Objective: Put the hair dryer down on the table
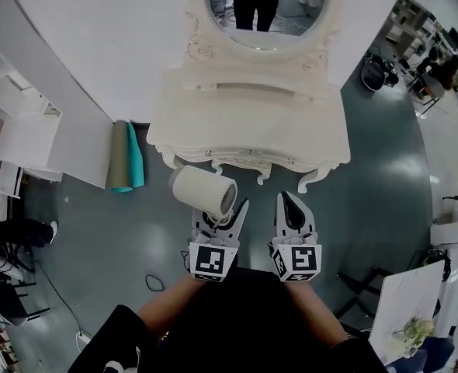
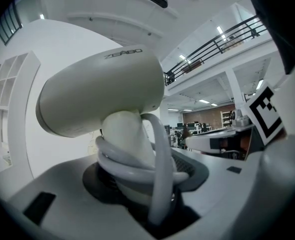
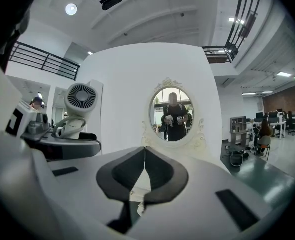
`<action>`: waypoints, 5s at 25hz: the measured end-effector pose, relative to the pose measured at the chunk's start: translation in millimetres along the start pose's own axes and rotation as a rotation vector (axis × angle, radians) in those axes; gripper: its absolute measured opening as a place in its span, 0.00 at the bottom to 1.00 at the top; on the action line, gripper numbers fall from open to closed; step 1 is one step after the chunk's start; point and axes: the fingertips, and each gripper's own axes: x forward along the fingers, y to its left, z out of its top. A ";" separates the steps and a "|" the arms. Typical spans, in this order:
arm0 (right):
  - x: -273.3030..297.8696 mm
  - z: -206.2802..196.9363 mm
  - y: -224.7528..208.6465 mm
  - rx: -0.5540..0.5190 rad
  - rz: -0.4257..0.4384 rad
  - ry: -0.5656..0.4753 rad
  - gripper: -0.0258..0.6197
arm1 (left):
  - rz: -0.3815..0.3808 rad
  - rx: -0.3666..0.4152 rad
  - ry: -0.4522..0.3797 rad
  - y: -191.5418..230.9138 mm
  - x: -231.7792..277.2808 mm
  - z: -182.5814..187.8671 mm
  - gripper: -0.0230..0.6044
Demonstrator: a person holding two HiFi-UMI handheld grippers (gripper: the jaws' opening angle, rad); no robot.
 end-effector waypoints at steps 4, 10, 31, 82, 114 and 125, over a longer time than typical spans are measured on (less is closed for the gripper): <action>22.3 -0.9 0.3 -0.004 -0.021 0.011 0.07 | -0.014 -0.002 -0.003 22.9 16.1 -5.3 0.43; 48.5 -12.4 -3.5 -0.009 -0.055 0.050 0.07 | -0.037 -0.006 0.006 52.2 35.7 -13.0 0.43; 114.4 -16.0 -43.7 0.020 -0.077 0.053 0.07 | -0.028 -0.042 0.056 84.5 98.9 -34.0 0.43; 342.5 -60.4 -199.5 0.088 0.164 0.170 0.07 | 0.041 -0.068 0.536 107.9 374.0 -191.6 0.43; 388.2 -132.9 -209.6 0.116 0.214 0.298 0.07 | -0.095 -0.106 0.942 94.1 411.6 -337.0 0.42; 391.5 -148.0 -221.7 0.123 0.188 0.335 0.07 | -0.158 -0.105 1.008 89.3 409.9 -353.9 0.43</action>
